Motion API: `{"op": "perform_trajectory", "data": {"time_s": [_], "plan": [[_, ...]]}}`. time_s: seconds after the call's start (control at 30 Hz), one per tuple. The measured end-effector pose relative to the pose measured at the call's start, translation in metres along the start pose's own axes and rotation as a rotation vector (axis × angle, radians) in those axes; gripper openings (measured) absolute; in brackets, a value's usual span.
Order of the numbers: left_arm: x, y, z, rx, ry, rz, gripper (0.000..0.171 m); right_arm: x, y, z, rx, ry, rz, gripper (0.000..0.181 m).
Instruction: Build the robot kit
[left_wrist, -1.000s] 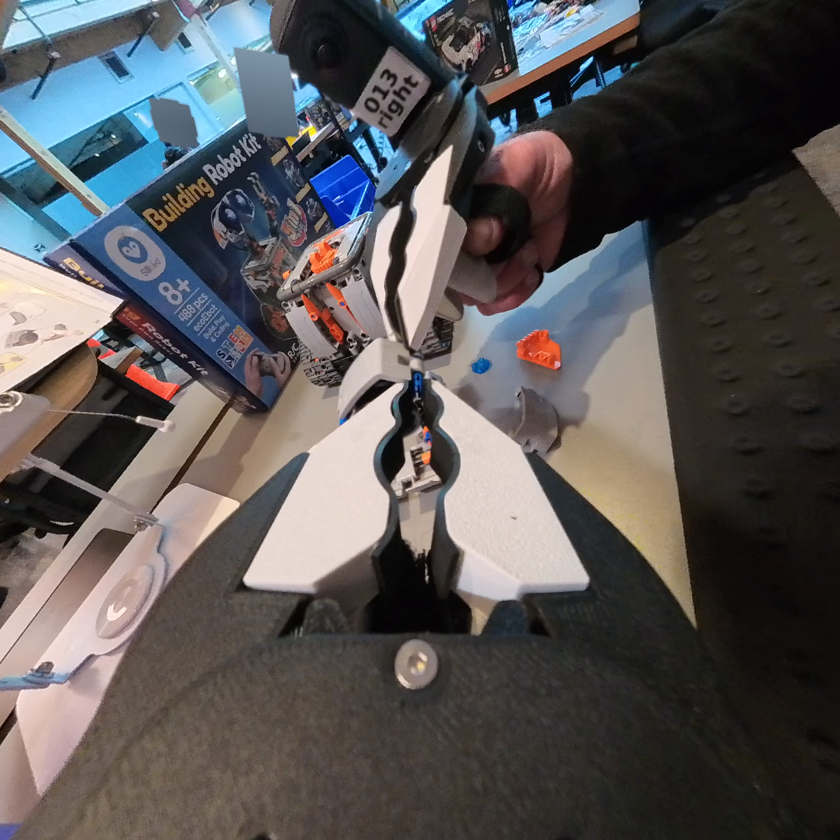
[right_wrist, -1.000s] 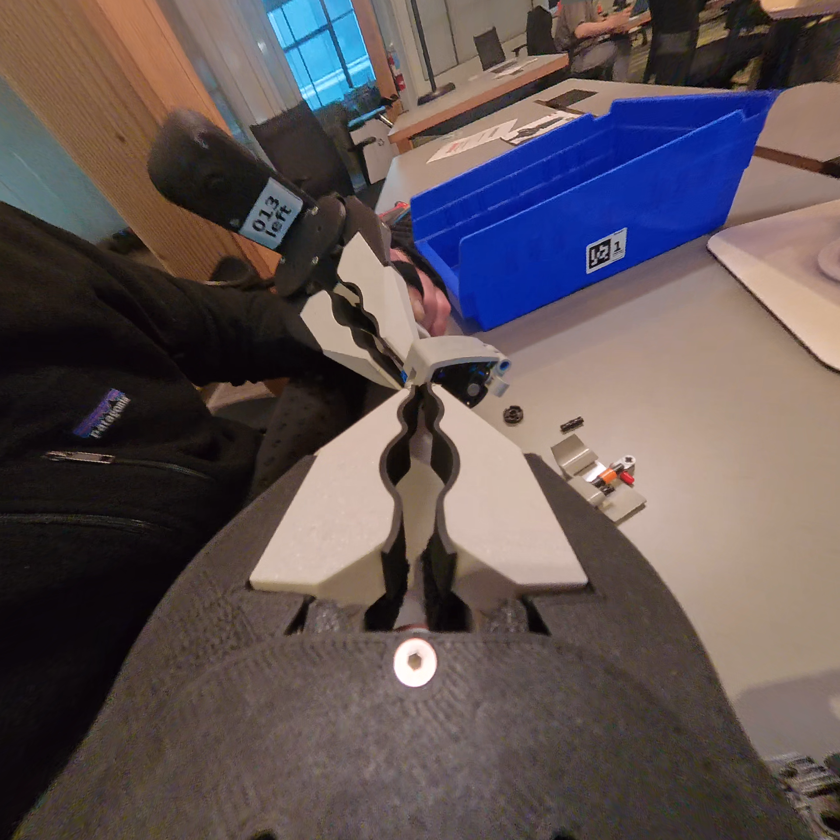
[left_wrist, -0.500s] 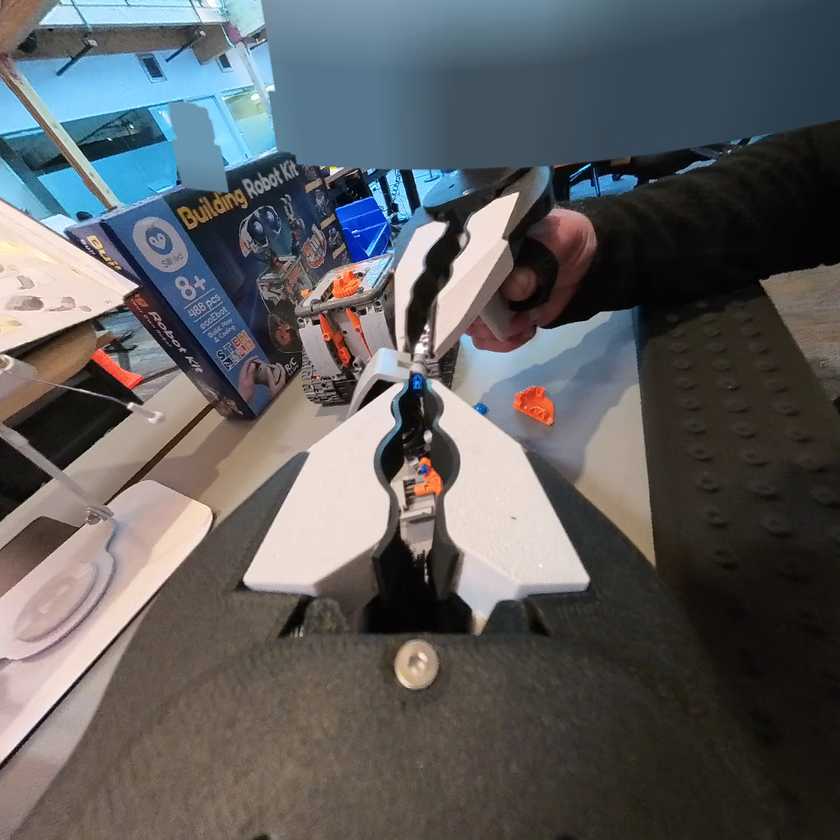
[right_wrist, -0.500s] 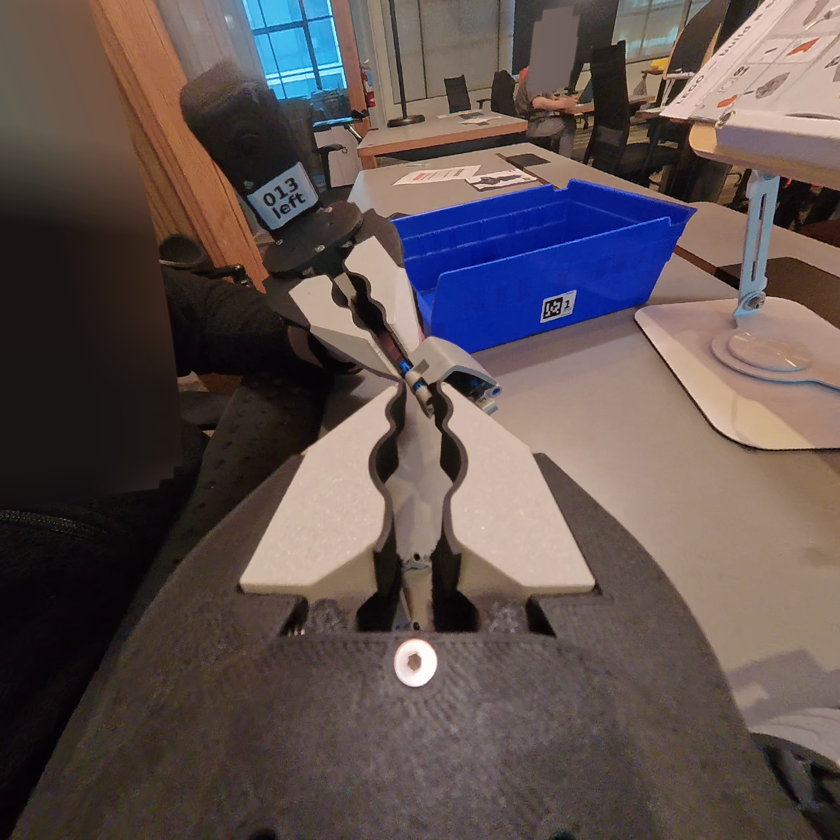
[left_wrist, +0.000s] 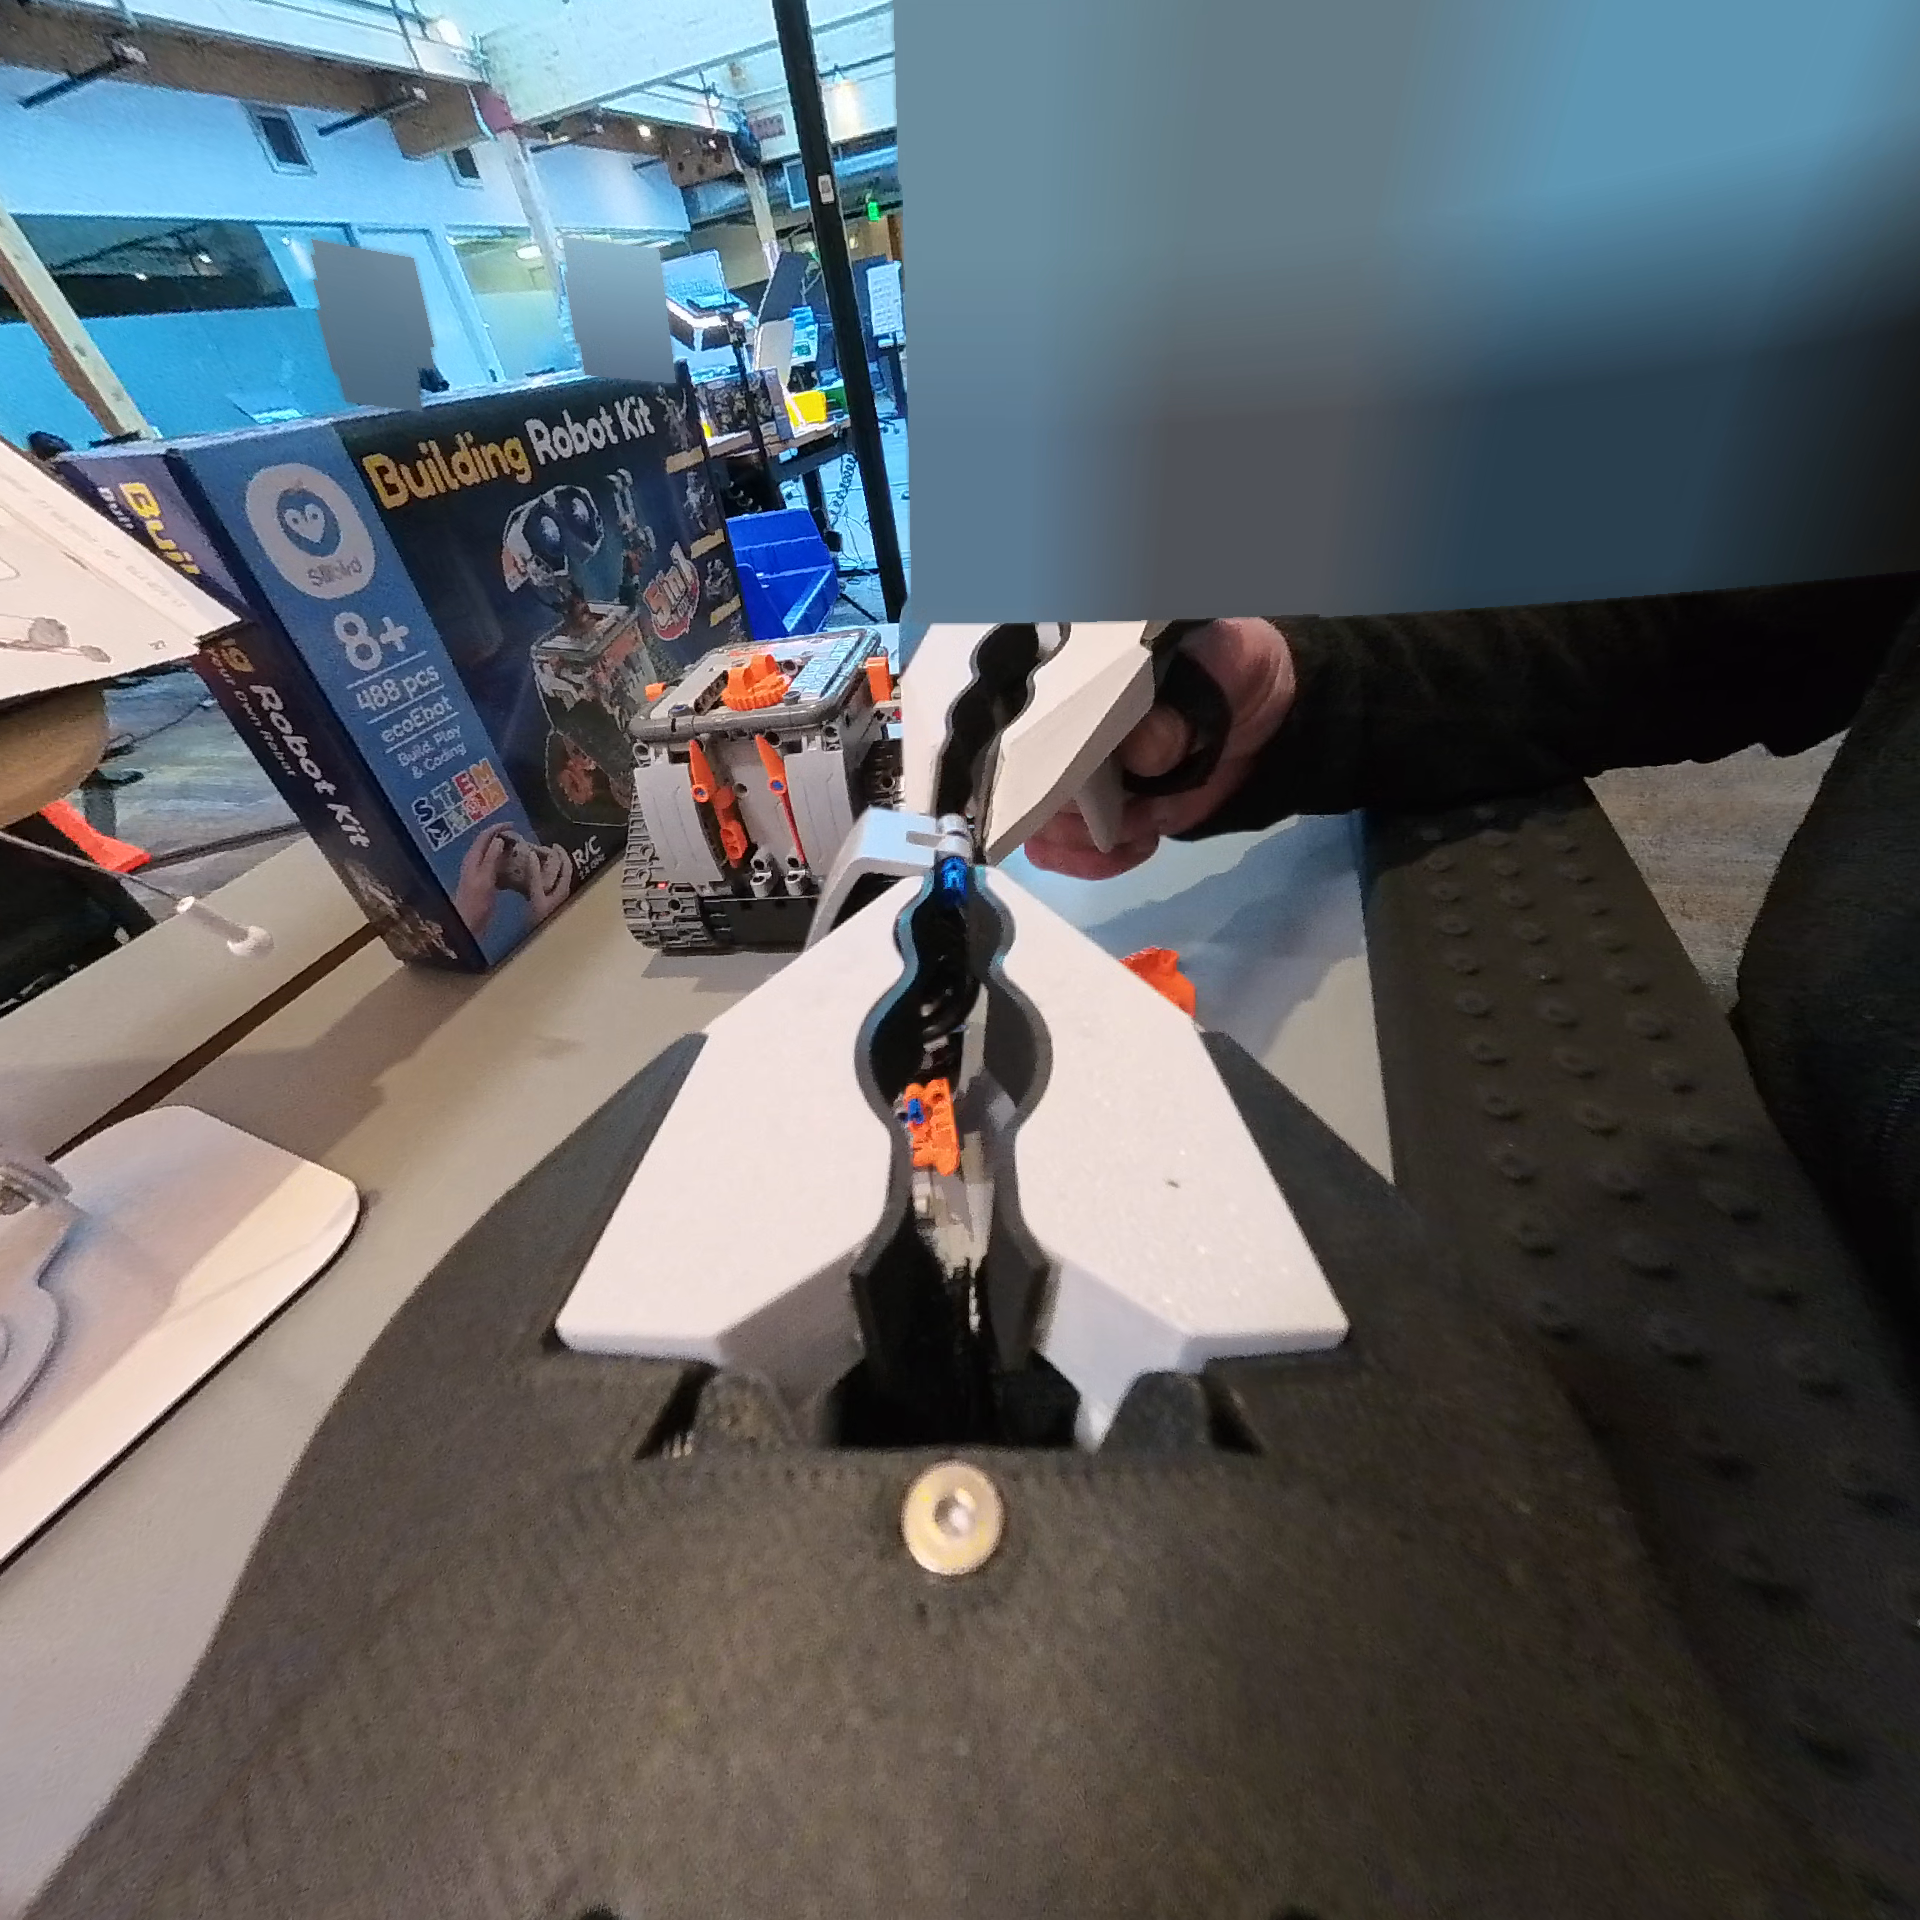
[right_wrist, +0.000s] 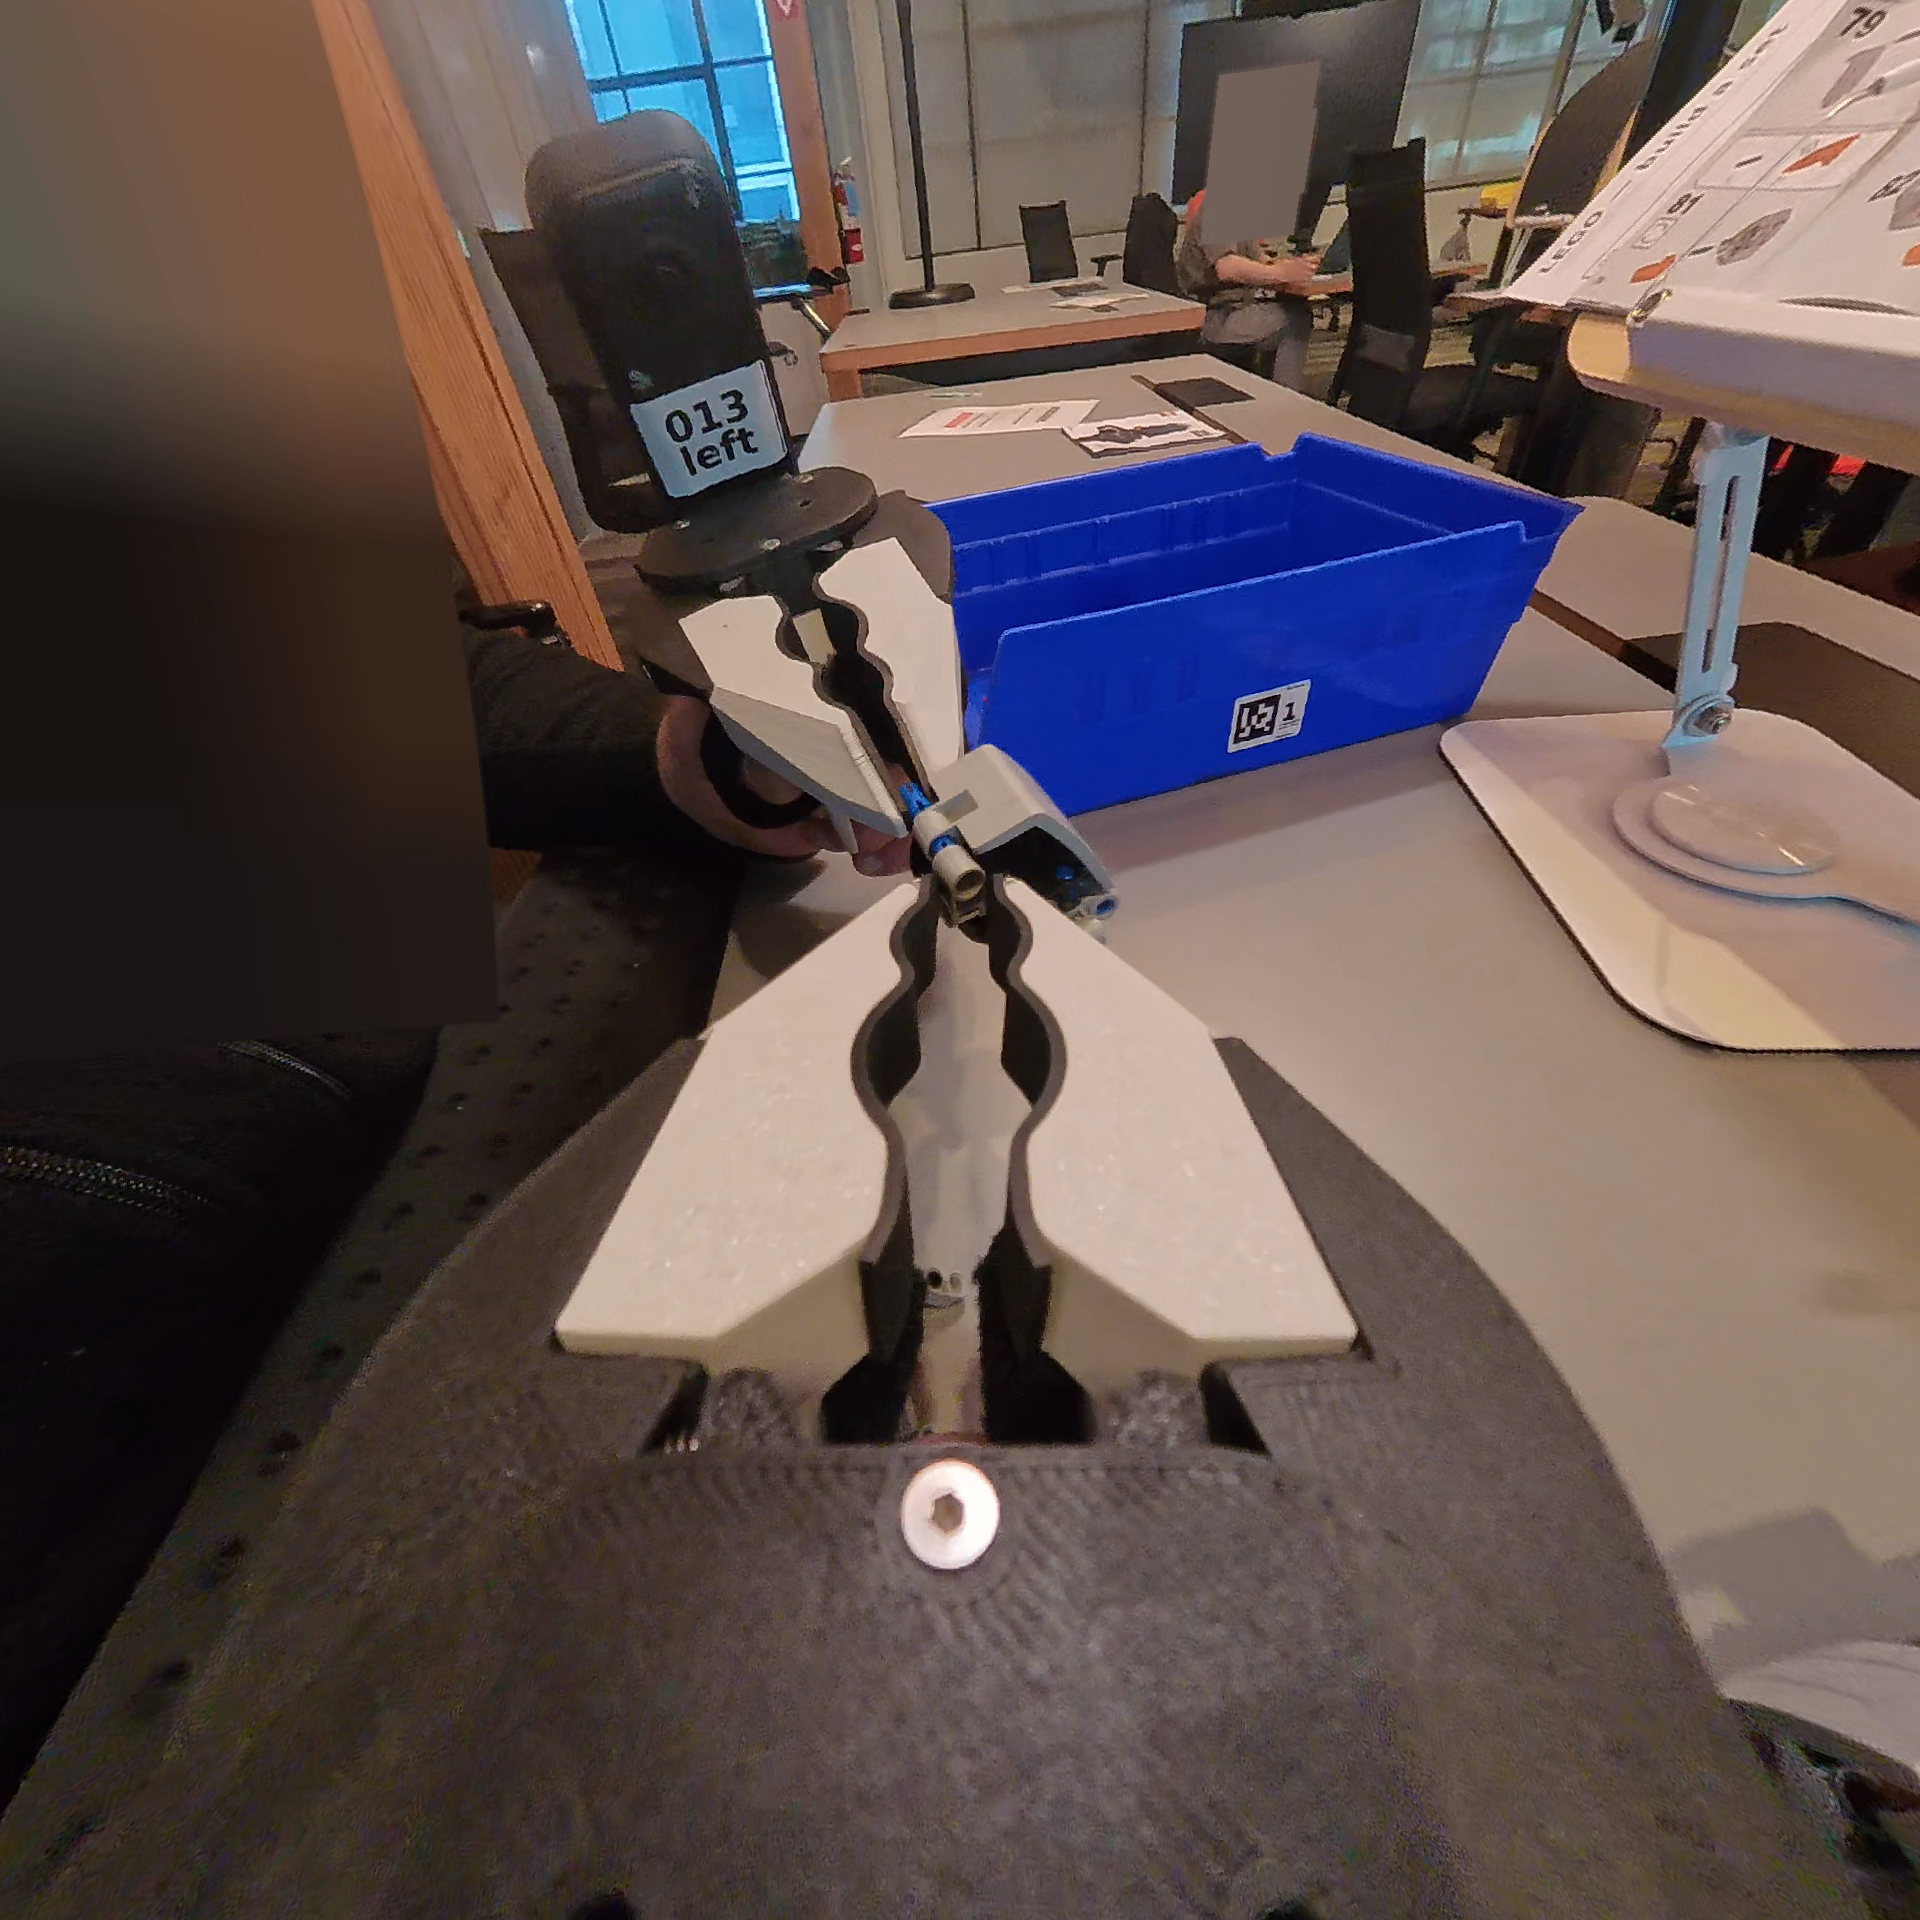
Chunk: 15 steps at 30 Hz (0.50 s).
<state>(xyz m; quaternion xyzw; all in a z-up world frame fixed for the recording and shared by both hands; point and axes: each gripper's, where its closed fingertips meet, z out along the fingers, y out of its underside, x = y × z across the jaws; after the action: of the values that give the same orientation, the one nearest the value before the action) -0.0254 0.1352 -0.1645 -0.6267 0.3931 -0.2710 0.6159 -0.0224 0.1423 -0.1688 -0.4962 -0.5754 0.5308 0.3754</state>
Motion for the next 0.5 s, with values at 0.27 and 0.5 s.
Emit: {"op": "perform_trajectory", "data": {"time_s": [0.27,0.5], "plan": [[0.0007,0.0033,0.0009,-0.044,-0.063,0.112,0.0,0.0005,0.0011,0.0004,0.003,-0.001,0.059,0.004],[-0.0004,0.0035,0.0008,-0.064,-0.116,0.176,0.0,0.0008,0.0,0.001,-0.001,0.022,0.049,0.004]]}}
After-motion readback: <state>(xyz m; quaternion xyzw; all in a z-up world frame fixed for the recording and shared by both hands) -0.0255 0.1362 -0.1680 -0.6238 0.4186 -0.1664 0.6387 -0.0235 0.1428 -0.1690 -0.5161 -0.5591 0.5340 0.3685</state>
